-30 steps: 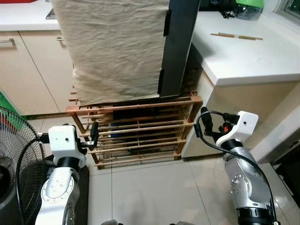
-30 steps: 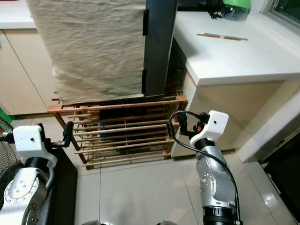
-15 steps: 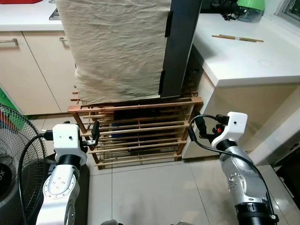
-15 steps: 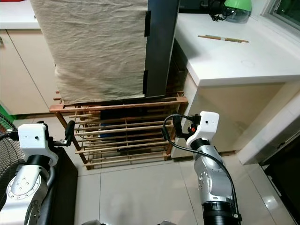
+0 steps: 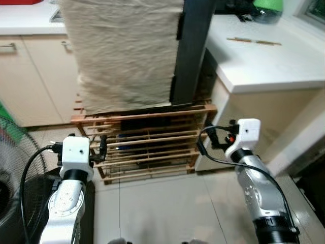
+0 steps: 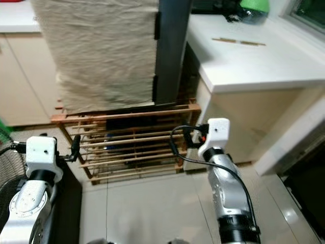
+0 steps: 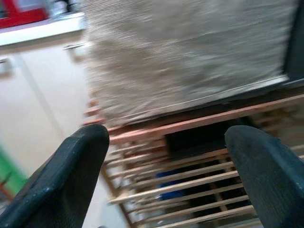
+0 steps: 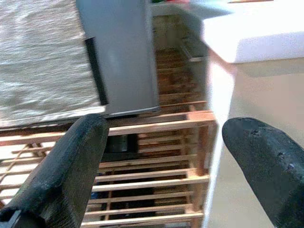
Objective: Clothes washing
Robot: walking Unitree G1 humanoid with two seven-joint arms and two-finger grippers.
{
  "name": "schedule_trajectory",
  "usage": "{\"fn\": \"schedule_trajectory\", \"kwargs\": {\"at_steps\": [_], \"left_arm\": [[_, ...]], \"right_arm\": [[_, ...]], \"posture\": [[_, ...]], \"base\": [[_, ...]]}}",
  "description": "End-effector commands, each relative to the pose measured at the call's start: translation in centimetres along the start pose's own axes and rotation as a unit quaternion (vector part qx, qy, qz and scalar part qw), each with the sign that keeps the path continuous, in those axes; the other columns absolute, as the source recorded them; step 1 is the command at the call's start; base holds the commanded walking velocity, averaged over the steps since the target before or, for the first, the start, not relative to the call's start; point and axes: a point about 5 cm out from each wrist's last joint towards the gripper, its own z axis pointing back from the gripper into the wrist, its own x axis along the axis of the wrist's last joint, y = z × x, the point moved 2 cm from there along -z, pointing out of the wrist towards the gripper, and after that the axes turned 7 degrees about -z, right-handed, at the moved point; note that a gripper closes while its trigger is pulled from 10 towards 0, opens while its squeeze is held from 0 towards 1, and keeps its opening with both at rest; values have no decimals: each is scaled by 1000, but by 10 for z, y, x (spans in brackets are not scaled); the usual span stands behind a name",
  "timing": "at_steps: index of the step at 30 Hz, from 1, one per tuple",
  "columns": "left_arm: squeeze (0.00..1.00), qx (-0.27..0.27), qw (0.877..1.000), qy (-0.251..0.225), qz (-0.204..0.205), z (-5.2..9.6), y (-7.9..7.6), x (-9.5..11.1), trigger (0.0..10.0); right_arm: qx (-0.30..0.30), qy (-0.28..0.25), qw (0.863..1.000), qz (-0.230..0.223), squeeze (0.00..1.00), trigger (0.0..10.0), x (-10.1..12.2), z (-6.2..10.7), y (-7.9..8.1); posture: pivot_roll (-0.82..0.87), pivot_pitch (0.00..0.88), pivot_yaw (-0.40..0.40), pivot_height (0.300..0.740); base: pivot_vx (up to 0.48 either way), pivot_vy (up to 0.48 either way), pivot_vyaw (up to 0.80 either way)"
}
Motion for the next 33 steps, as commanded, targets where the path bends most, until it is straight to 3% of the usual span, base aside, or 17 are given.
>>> {"fn": "schedule_trajectory", "kwargs": {"at_steps": [1, 15, 22, 33], "left_arm": [[0, -14, 1000, -13, 1, -4, -5, 5, 10000], [0, -64, 998, -24, -15, -7, -21, 7, 10000], [0, -73, 996, -11, -57, -14, -21, 1, 10000], [0, -85, 993, -20, -78, -18, -23, 2, 10000]], "right_arm": [[-3, 6, 1000, 3, 0, 10000, -3, -1, -3], [-8, 17, 1000, 15, 0, 10000, -11, 4, -9], [-16, 9, 999, 38, 0, 10000, -10, 5, -10], [-24, 15, 997, 76, 0, 10000, -13, 7, -14]], "posture": [[11, 0, -33, 723], [-6, 0, -24, 723], [-15, 0, -13, 723], [-27, 0, -1, 723]], "base": [[0, 0, -706], [0, 466, -713], [0, 0, -714], [441, 68, 0]]}}
